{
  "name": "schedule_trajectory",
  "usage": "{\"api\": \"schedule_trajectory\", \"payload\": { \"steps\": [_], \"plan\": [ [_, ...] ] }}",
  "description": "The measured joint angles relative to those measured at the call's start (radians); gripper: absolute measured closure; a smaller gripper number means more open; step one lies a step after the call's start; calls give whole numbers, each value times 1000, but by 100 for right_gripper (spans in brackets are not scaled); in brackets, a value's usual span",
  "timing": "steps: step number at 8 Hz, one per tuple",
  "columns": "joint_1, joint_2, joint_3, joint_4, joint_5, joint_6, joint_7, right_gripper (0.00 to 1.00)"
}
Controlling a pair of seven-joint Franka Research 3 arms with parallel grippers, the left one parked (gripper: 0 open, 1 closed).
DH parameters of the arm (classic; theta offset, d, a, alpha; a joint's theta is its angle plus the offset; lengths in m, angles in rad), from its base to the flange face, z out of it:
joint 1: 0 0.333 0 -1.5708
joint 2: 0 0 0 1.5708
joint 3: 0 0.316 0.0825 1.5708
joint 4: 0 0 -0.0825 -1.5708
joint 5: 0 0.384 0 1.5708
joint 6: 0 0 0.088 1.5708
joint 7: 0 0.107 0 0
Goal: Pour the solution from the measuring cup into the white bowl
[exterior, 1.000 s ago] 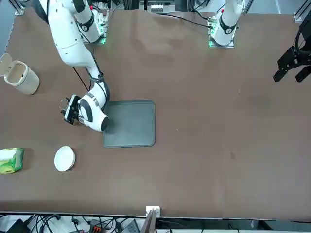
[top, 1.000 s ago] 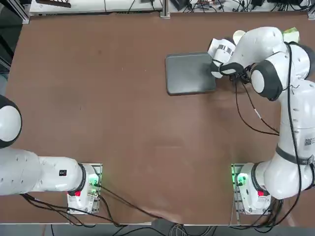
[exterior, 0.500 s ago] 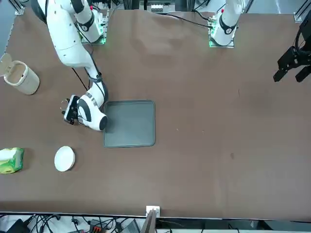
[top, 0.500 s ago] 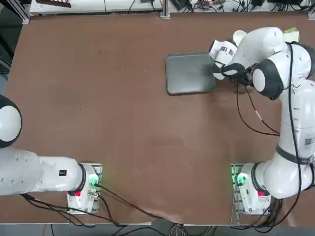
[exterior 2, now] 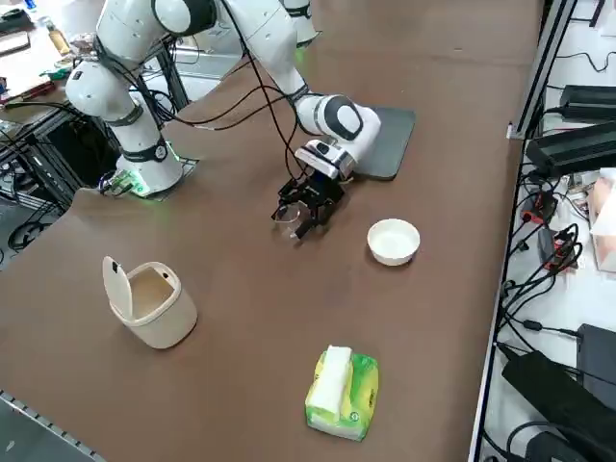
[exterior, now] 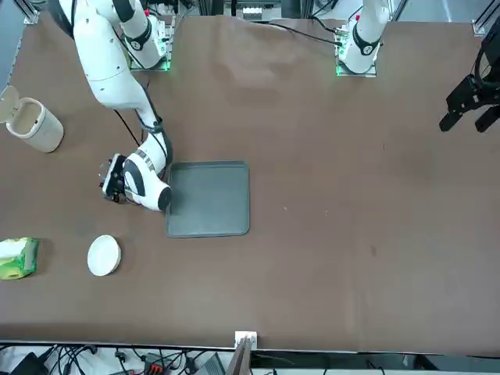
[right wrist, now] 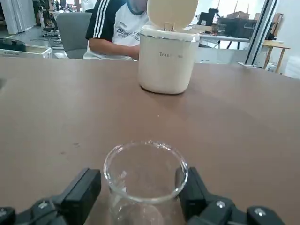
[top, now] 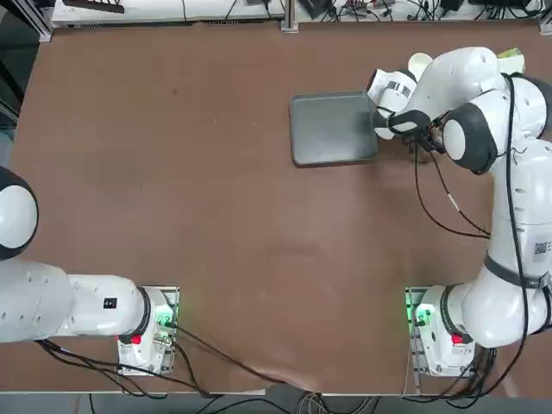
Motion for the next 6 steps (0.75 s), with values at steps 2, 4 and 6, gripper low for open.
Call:
{"api": "schedule_trajectory", "payload": {
  "steps": [2,4,6],
  "plan": [
    [1,-7,9,0,9,9,-11,1],
    [2,-26,18,1,41,13,-40,1],
    [2,-75,26,5,99,23,-99,1]
  ]
}}
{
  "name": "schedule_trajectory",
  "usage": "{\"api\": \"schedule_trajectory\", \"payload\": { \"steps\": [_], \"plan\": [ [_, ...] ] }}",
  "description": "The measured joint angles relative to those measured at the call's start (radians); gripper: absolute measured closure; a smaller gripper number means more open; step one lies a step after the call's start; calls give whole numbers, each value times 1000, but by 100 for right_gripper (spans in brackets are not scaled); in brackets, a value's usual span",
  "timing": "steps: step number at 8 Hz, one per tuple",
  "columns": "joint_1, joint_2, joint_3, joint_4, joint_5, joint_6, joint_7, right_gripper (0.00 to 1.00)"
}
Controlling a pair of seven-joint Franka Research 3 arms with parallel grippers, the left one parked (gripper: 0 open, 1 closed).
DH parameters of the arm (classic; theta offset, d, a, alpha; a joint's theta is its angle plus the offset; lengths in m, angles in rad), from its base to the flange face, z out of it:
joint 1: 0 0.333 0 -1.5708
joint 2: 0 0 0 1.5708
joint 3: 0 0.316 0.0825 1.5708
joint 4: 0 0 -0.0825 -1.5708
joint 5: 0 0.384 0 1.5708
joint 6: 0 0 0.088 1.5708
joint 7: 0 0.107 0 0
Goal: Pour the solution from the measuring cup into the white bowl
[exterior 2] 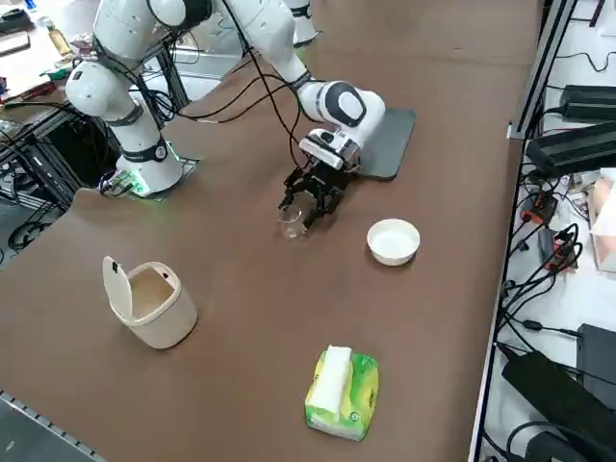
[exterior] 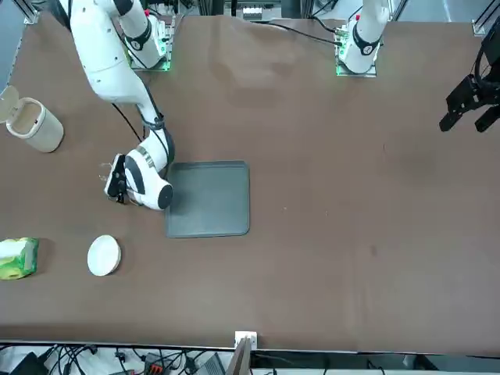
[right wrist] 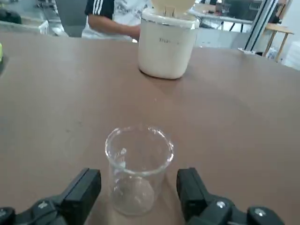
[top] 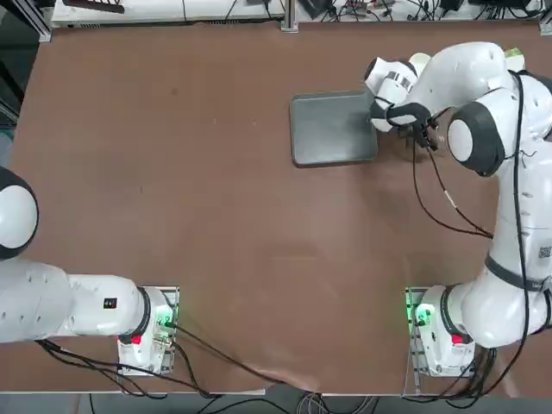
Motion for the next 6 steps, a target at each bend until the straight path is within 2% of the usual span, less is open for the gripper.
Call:
{"api": "schedule_trajectory", "payload": {
  "steps": [2,6],
  "plan": [
    [0,-93,4,13,87,5,-135,1],
    [-12,-317,-6,88,276,-5,-656,0]
  ]
}}
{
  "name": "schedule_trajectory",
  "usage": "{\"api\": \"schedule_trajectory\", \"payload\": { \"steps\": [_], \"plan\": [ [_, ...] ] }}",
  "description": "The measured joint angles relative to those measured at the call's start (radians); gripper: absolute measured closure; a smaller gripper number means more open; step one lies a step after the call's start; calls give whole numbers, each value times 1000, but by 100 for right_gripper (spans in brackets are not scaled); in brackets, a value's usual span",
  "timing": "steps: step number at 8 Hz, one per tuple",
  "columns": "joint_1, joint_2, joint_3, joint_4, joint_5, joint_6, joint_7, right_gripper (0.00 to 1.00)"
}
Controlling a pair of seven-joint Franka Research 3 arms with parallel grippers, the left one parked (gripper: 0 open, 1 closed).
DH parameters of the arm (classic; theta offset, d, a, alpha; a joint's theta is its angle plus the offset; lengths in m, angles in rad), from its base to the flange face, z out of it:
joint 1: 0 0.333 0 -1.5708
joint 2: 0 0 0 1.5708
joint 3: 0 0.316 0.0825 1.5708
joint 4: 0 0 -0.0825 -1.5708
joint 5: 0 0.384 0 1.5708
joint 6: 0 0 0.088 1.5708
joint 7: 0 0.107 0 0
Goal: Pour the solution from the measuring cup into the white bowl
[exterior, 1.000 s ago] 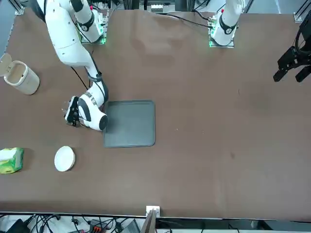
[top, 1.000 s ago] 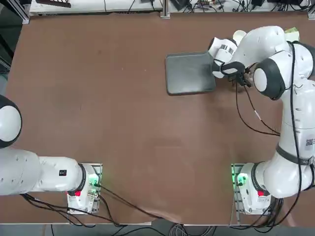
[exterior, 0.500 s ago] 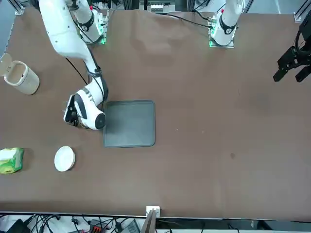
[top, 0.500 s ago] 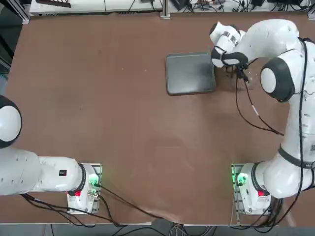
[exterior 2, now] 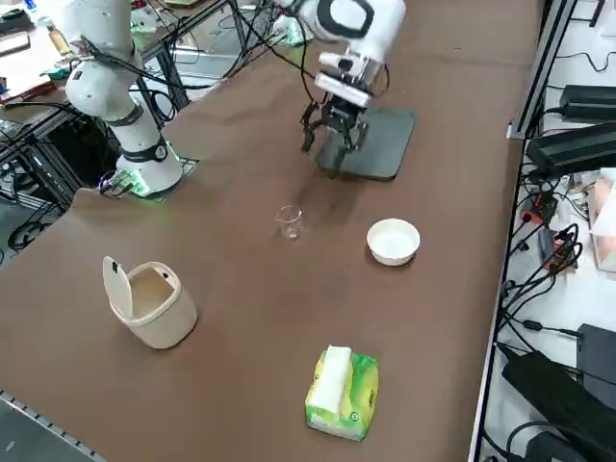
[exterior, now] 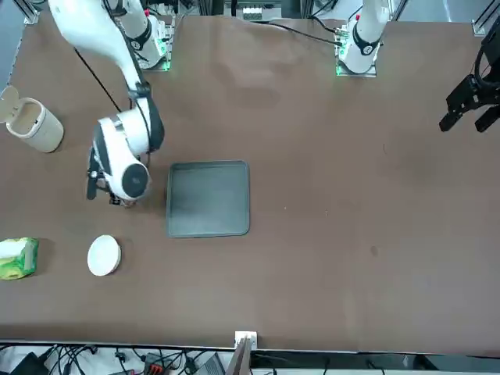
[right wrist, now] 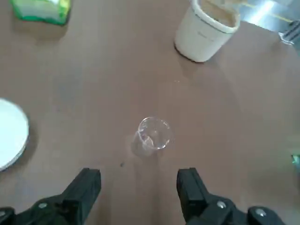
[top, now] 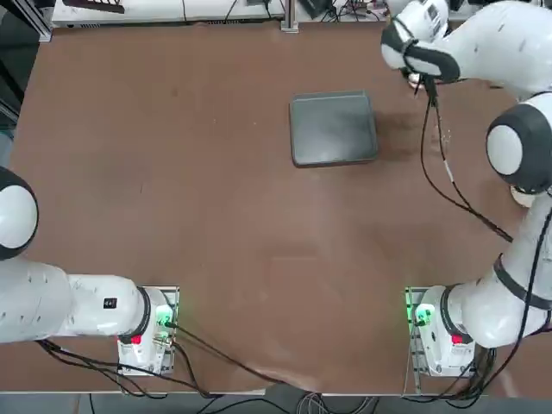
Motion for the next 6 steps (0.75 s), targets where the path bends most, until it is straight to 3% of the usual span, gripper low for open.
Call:
{"api": "schedule_trajectory", "payload": {
  "steps": [3,6],
  "plan": [
    [-91,-152,-3,34,95,-9,-494,0],
    [-140,-204,-3,35,131,-13,-992,0]
  ]
}}
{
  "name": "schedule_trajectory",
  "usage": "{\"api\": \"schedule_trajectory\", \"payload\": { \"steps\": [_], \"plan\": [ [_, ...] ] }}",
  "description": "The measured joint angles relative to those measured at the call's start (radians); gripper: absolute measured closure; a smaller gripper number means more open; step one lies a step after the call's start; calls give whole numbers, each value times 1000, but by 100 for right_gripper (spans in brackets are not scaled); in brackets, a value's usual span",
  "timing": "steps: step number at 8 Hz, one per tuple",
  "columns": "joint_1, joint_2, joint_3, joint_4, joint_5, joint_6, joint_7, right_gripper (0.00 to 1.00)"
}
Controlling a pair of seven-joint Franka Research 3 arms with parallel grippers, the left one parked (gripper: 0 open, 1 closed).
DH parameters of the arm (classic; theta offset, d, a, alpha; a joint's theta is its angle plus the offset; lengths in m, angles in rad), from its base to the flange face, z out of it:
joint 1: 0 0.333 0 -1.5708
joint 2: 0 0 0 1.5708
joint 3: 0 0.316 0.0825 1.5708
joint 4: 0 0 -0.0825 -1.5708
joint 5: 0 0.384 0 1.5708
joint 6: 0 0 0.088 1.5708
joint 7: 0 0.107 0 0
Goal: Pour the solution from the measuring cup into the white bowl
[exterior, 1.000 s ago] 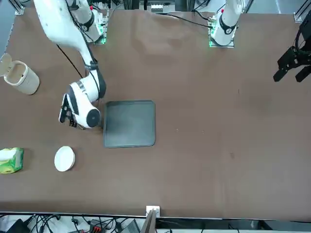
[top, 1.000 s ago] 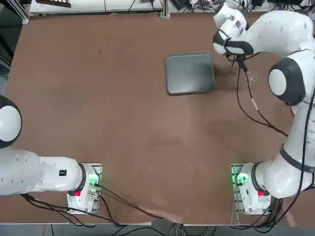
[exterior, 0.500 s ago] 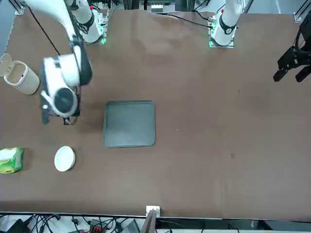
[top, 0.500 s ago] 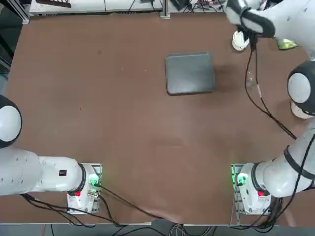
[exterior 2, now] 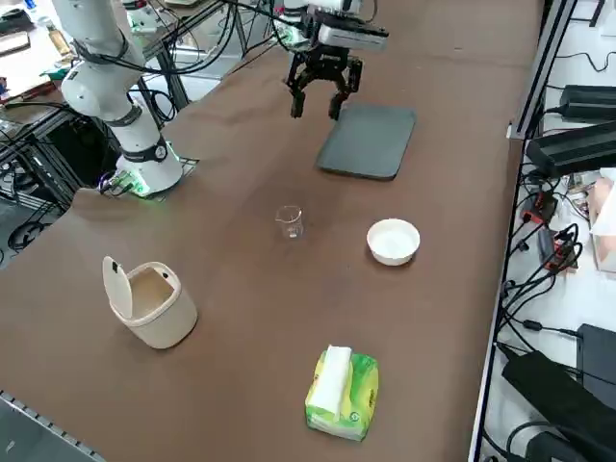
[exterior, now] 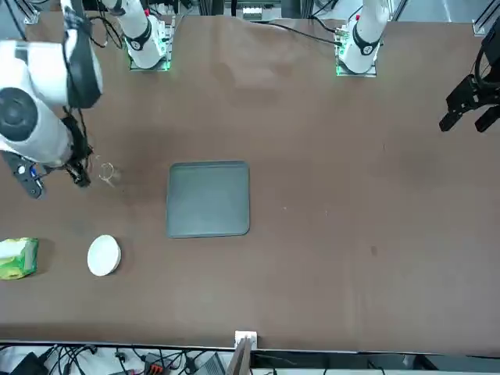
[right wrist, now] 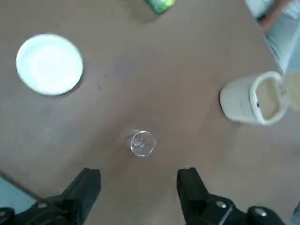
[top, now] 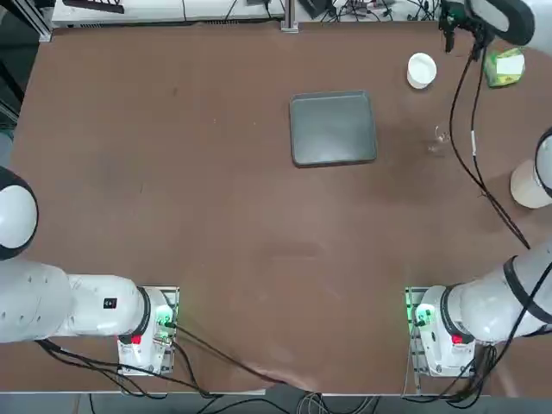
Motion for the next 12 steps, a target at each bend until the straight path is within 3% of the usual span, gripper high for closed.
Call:
{"api": "schedule_trajectory", "payload": {
  "steps": [3,6,8,12],
  "plan": [
    [-79,-35,-1,7,167,6,-395,0],
    [-194,-127,0,9,334,5,-805,0],
    [-220,-184,14,7,381,-8,-878,0],
    [-215,-299,51,-33,376,-46,-906,0]
  ]
}}
